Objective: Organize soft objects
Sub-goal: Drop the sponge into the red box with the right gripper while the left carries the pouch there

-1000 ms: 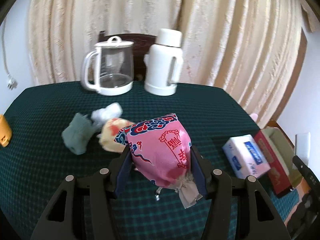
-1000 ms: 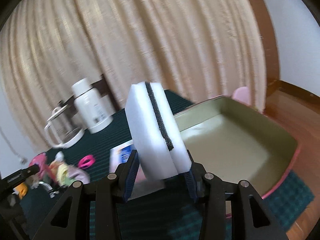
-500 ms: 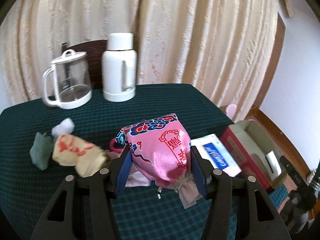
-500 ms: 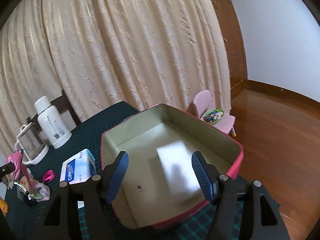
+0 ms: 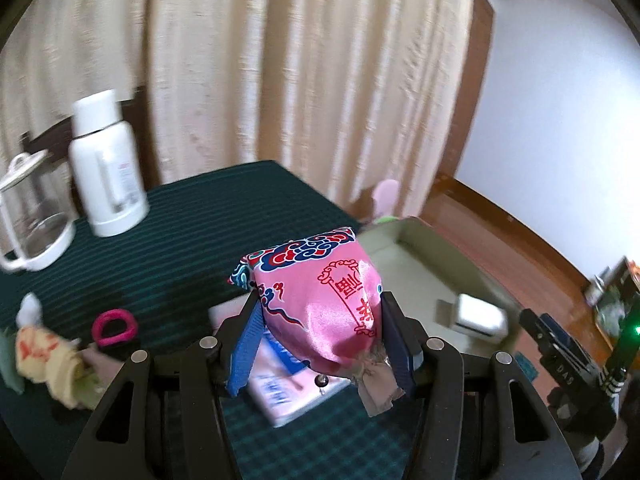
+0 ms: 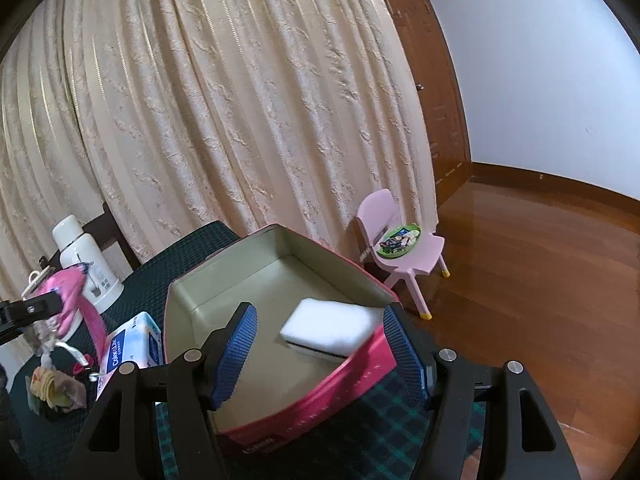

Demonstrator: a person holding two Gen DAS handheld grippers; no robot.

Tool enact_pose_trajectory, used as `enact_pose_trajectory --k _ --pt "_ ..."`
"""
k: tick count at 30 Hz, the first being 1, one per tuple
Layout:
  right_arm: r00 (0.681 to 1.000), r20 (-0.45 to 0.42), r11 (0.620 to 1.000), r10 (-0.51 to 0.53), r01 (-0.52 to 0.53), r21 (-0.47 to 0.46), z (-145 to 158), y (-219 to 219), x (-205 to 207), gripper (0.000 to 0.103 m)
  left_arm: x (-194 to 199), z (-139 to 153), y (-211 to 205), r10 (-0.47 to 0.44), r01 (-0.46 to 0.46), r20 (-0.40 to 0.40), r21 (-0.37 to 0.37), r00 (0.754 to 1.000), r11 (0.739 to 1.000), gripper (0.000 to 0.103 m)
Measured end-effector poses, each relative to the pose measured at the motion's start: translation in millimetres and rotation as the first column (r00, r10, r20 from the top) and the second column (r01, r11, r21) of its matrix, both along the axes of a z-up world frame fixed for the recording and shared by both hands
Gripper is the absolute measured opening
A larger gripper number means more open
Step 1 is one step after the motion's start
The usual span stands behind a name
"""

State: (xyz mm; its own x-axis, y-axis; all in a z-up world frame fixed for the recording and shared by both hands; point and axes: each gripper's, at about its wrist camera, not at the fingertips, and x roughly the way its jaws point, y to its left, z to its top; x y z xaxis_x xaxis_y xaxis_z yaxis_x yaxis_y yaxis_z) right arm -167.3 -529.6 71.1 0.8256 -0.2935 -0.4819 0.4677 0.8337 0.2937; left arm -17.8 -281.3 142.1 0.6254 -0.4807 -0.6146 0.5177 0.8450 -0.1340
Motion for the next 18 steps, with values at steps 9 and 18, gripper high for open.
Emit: enact_pose_trajectory --k 9,18 --pt "1.0 0.009 1.0 -0.011 0.011 0.012 -3.0 -8.7 -8.3 0.069 0.4 -7.5 -65.5 -0.138 0.138 -0.039 0.01 0.99 0.99 0.057" --pt "1.0 0.012 1.0 -0.006 0.006 0.022 -5.0 -11.2 -7.3 0.069 4.0 -5.3 -110.7 -0.216 0.216 -0.036 -0.012 0.976 0.976 0.061"
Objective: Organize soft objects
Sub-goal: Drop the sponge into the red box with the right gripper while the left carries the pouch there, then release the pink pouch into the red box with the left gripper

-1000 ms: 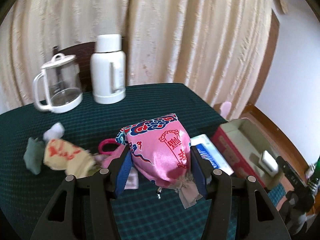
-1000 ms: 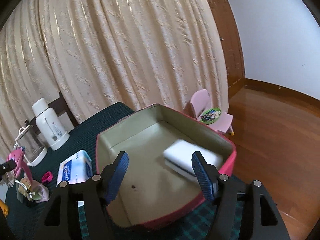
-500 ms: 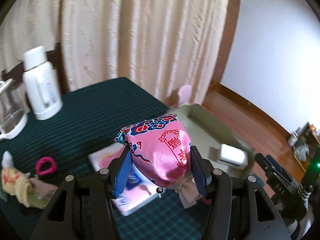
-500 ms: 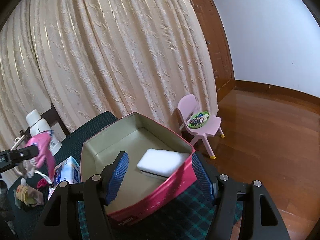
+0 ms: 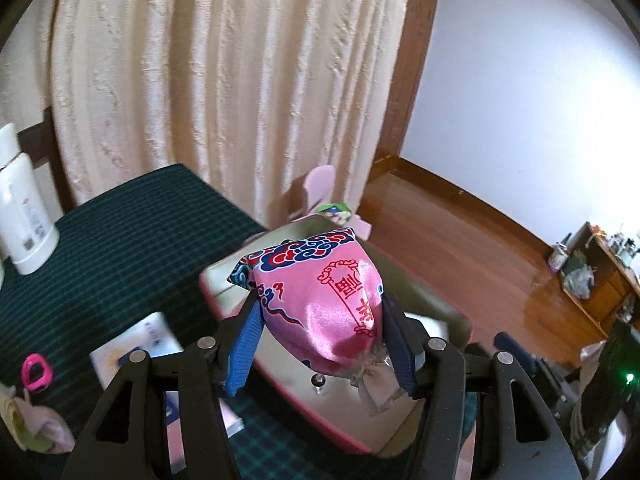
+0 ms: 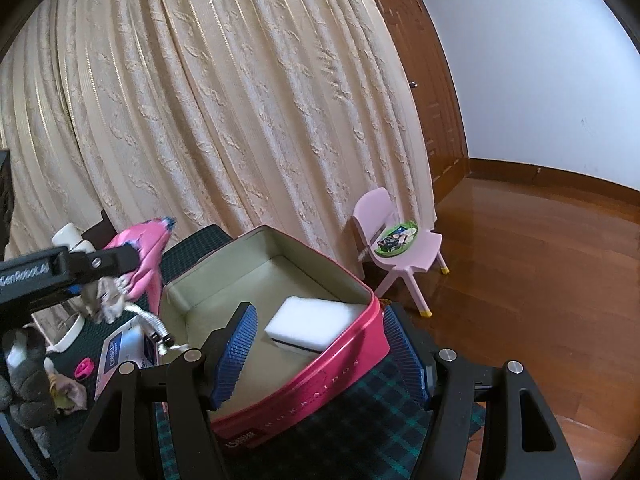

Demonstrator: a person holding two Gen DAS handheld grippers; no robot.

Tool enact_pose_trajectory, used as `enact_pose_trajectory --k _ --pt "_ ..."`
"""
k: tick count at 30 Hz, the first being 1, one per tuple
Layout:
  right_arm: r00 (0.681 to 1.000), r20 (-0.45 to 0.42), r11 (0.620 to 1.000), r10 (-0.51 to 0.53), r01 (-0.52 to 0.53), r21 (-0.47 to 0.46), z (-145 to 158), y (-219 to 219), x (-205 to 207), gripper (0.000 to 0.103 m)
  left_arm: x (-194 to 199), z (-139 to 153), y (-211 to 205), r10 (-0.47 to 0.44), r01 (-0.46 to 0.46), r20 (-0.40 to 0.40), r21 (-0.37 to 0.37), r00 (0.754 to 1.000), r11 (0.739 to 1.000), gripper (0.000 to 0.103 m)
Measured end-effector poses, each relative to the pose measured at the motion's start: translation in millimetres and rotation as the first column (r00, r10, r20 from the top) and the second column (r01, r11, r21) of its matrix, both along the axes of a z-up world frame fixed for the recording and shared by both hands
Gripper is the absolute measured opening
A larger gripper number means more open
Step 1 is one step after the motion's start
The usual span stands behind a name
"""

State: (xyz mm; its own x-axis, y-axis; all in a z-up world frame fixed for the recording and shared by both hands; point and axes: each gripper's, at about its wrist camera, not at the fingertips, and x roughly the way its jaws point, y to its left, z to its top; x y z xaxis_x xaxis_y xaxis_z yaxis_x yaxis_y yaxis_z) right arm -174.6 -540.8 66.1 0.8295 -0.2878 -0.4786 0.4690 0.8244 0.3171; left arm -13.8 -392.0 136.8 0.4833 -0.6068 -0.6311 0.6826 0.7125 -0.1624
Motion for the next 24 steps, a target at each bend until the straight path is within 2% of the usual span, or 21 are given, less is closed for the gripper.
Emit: enact_pose_trajectory --k 4,11,24 --pt "1.0 -0.004 1.0 0.001 -0.001 0.001 -1.0 -0.2 -0.3 0.07 4.6 -4.2 -11.7 -0.029 0.028 -0.033 -0.022 0.999 0.999 0.079" --pt "1.0 -0.003 1.0 0.002 -0.002 0.007 -0.5 -0.8 -1.0 0.072 13.1 -11.4 0.3 0.018 -0.02 -0.073 -0.029 0.997 0.999 0.08" --pt "0.999 0.008 0.999 0.052 -0.052 -0.006 8.7 17.8 3.1 0.074 2.3 -11.7 41.6 0.111 -0.111 -0.005 0.006 0.994 0.994 0.08"
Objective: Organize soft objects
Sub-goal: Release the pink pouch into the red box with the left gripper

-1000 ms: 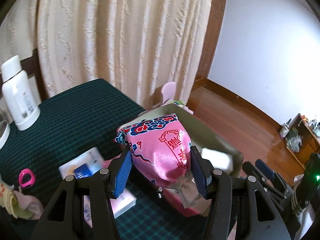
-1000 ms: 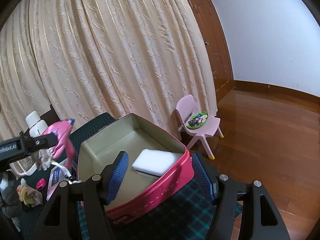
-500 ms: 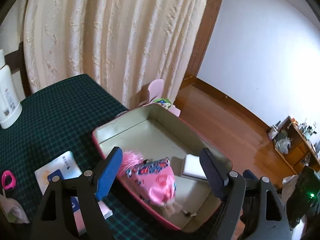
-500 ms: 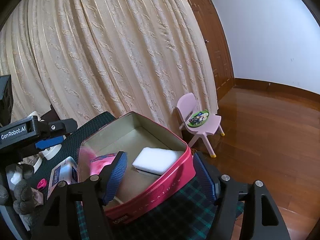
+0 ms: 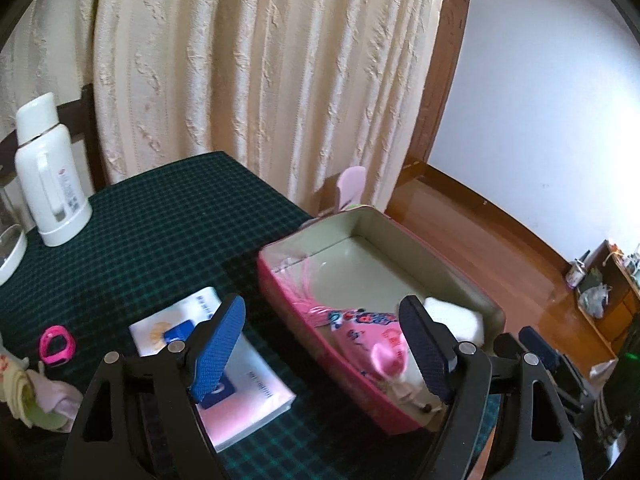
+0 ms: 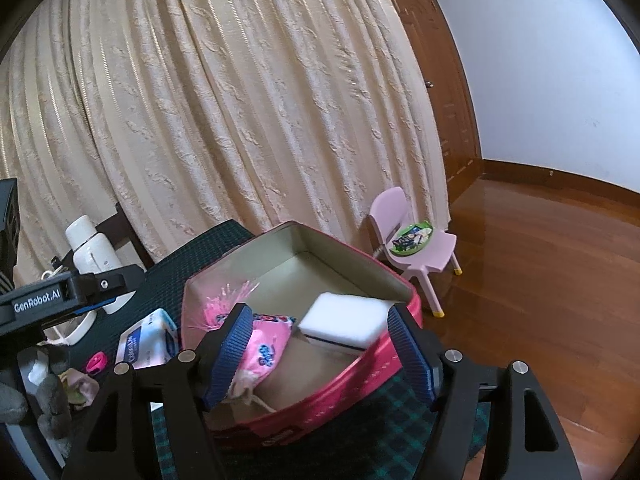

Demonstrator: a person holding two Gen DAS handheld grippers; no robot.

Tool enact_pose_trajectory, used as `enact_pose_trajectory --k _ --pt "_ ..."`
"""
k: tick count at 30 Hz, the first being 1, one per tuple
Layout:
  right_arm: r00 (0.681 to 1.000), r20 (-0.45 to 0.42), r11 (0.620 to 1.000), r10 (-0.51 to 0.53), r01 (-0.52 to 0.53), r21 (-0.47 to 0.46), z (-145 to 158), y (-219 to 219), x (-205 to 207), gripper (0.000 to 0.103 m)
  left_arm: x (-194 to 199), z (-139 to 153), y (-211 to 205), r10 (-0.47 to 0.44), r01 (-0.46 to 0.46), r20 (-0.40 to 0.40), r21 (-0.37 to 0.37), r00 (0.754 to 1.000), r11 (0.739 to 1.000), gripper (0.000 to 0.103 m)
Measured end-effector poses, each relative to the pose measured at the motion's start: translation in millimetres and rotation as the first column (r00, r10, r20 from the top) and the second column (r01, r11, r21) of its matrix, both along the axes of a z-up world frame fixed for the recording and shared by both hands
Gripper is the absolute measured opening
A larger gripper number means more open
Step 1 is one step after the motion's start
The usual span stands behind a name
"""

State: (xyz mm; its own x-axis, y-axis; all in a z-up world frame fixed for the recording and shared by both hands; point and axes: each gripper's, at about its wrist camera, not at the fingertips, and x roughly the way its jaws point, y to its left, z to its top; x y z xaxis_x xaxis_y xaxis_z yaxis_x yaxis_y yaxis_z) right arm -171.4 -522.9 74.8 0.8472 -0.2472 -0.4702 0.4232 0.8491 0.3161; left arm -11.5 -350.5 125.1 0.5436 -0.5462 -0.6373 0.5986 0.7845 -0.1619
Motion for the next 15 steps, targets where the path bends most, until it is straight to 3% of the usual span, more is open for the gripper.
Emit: enact_pose_trajectory --k 15 --pt "0.996 -0.009 0.996 0.084 -0.084 -0.031 11.9 36.0 17.4 0.08 9.5 -0.4 66.3 0.108 -0.109 -0.026 -0.031 0.994 0.994 0.082"
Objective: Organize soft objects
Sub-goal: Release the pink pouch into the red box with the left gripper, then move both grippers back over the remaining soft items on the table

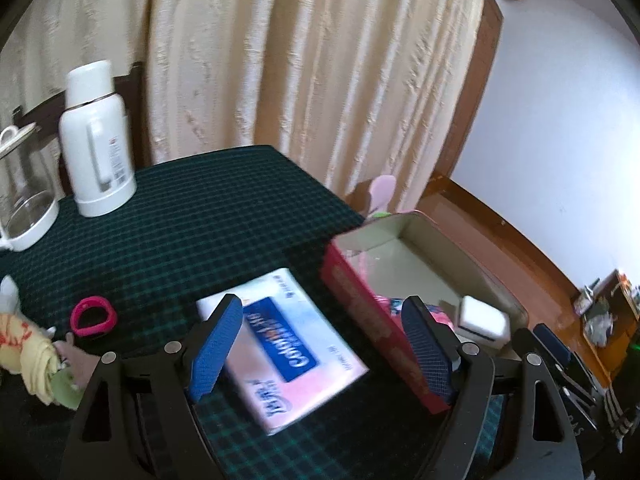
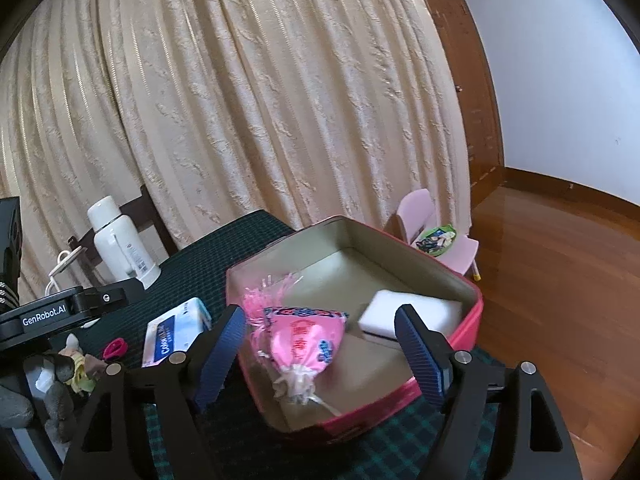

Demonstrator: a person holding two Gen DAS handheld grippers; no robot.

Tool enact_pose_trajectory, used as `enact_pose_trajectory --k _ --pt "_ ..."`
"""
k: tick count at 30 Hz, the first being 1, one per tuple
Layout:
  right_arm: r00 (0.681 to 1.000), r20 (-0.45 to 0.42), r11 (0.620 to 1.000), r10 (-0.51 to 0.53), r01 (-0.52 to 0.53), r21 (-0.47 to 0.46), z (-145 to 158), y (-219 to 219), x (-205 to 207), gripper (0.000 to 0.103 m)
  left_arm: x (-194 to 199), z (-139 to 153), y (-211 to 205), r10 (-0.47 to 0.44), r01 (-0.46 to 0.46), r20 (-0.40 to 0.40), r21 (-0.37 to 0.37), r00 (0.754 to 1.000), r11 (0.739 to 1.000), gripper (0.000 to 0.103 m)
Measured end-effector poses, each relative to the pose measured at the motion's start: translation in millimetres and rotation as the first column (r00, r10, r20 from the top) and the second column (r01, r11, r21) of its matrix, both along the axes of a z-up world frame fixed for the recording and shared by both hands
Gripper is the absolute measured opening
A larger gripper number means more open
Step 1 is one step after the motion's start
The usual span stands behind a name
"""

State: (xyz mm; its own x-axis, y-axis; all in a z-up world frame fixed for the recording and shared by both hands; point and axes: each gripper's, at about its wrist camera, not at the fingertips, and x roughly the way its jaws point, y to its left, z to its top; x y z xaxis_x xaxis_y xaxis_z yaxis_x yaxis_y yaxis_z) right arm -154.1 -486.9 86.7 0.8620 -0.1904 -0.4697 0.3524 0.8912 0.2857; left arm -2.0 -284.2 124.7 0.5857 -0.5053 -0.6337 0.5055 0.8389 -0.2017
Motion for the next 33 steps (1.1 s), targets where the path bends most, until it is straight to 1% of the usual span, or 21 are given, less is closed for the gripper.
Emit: enact_pose_trajectory --k 9,14,18,23,27,30,33 --pt "0.998 -0.01 0.998 0.059 -0.059 -0.021 4.2 26.8 12.3 0.081 10.3 -3.2 56.8 0.125 -0.125 -0.016 -0.02 0.992 0.992 0.083" --pt "0.996 -0.013 0.995 0.092 -0.092 -0.029 7.1 40.3 17.9 0.081 12.7 -5.5 85.2 0.208 -0.208 0.008 -0.001 0.978 0.978 0.083" --pt "0.993 -0.013 0.993 0.114 -0.114 -0.034 8.7 50.4 21.4 0.081 18.0 -9.0 108.4 0.262 -0.262 -0.004 -0.007 0.965 0.965 0.083" --pt "0.989 -0.019 0.988 0.146 -0.146 -0.04 8.8 65.3 26.4 0.081 23.8 -11.8 140.4 0.343 -0.344 -0.014 -0.015 0.939 0.939 0.083" --pt "0.985 -0.022 0.984 0.171 -0.172 -0.047 9.9 75.3 29.1 0.081 28.7 -14.8 162.1 0.404 -0.404 -0.013 -0.008 0.915 0.915 0.083" --pt "0.982 -0.022 0.98 0.189 -0.19 -0.053 11.2 82.8 31.1 0.081 33.8 -15.5 179.2 0.454 -0.454 0.001 0.001 0.891 0.891 0.084" --pt "0.978 -0.021 0.977 0.207 -0.208 -0.056 11.7 89.3 31.9 0.081 40.9 -17.2 194.2 0.507 -0.508 0.029 0.021 0.861 0.861 0.086"
